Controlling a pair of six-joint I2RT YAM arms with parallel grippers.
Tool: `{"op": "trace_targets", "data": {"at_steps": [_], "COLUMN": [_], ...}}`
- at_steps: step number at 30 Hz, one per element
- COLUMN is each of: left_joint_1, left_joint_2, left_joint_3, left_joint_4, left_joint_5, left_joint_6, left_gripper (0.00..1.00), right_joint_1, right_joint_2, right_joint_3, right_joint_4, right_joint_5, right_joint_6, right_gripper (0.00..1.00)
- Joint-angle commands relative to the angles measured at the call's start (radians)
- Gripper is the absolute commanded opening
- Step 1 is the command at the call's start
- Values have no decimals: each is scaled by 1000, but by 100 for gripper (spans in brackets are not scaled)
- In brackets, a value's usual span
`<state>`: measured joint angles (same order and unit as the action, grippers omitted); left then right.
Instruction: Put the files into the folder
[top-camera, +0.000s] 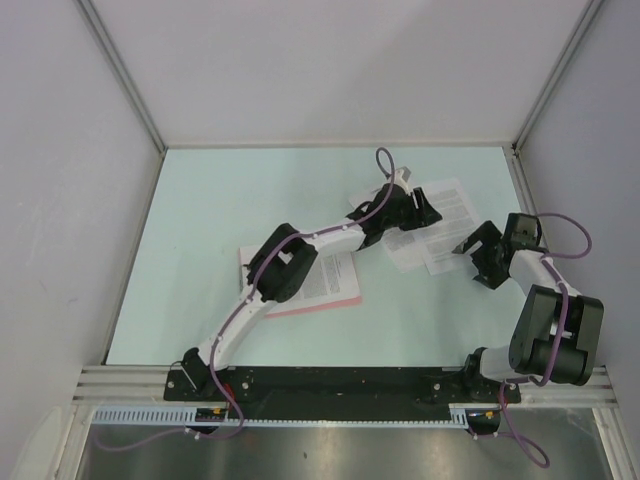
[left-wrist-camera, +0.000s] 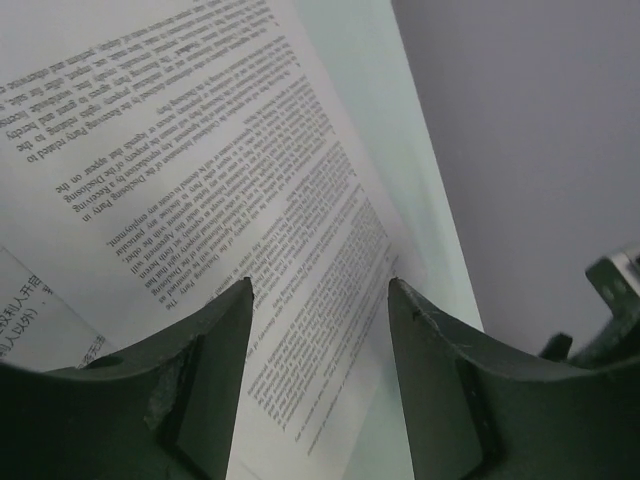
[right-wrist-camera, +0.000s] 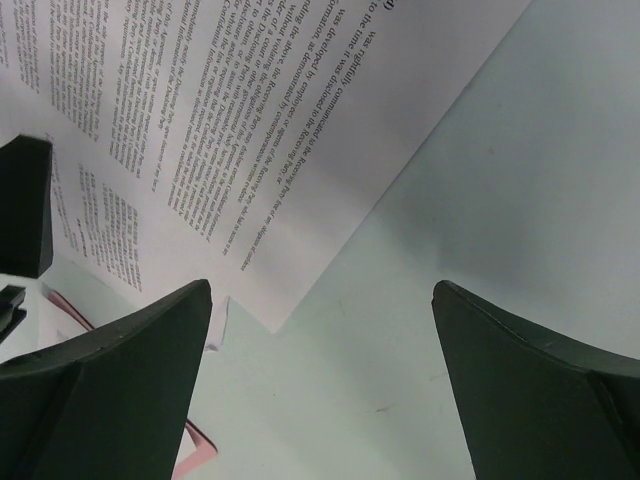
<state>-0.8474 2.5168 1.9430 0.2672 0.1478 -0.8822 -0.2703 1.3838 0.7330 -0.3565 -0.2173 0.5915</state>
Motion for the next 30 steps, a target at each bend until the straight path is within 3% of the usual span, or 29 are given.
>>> {"op": "trace_targets", "data": {"at_steps": [1,10,18,30], "left_joint_1": [-27,-28,-30,-30], "left_joint_2": [63,112,102,70], "left_joint_3": [186,229,201,140], "left_joint_4": [-205,-422,-433,-436], "left_joint_5": [-134,-142,-103,-67], "left_joint_6": [-190,-271,-250,-187], "left_gripper": [60,58,58,58], "right_joint_1": [-3,-1,11,74], "right_joint_2": [-34,-51,-55,84], "right_joint_3": [-18,-75,-171,-190], "right_joint_4": [39,125,220,427], "right_joint_5": [-27,-66,-86,-79], "right_joint_6": [19,106,198,234], "right_gripper": [97,93,92,93]}}
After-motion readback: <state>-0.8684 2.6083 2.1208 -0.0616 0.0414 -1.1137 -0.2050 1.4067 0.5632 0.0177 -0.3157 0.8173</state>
